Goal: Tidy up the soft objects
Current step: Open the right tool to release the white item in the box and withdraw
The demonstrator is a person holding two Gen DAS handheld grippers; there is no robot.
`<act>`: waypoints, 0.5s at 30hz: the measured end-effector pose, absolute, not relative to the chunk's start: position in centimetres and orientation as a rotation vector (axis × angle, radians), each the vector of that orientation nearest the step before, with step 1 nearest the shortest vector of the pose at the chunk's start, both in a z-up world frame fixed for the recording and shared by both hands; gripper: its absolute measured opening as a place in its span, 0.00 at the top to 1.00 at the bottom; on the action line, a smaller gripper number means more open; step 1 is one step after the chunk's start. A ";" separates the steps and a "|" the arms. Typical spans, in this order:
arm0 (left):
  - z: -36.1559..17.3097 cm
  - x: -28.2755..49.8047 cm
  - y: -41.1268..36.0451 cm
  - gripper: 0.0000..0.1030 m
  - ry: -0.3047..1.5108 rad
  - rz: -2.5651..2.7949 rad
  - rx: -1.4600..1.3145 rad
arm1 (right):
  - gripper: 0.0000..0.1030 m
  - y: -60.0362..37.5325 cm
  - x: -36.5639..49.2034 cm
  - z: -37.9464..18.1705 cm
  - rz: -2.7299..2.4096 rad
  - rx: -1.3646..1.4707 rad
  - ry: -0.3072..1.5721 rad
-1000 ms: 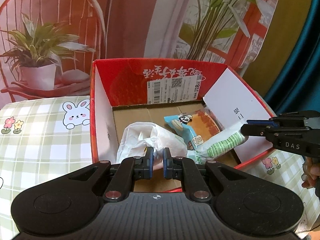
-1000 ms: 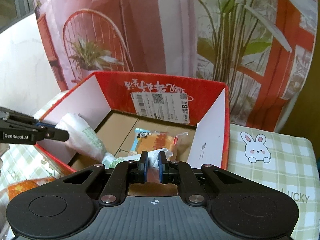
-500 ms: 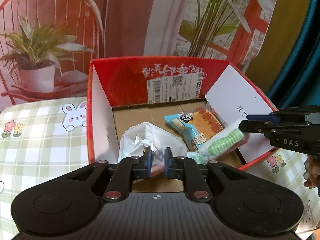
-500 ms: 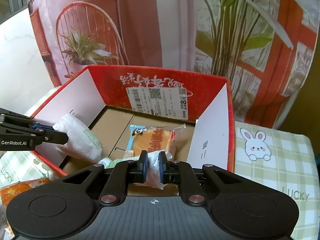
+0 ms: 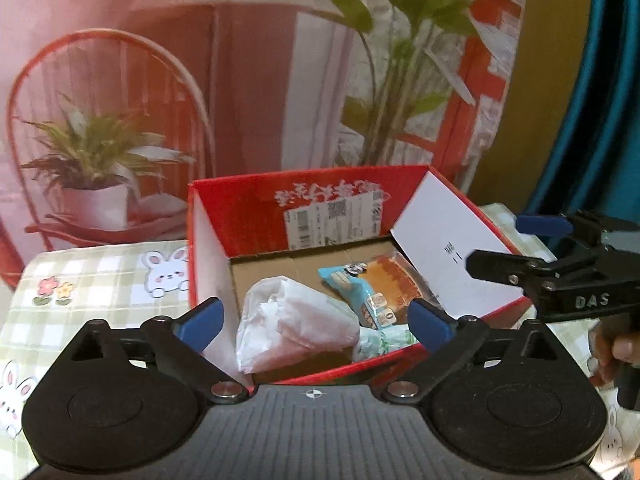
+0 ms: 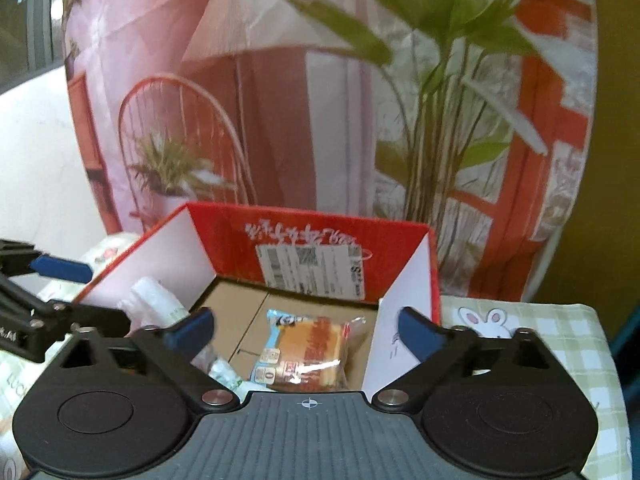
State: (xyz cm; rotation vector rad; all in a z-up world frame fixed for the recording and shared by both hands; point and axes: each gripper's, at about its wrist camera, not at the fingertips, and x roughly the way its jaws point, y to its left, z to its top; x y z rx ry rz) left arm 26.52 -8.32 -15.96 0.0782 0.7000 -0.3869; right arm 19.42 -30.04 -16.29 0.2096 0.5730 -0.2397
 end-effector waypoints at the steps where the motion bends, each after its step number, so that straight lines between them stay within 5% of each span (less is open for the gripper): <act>1: -15.8 26.1 -8.2 0.02 0.692 -0.374 0.071 | 0.01 -30.0 19.2 -16.2 -0.241 0.215 0.563; 15: -14.2 20.4 -7.7 0.00 0.548 -0.159 0.116 | 0.00 -29.0 14.7 -15.1 -0.337 0.310 0.452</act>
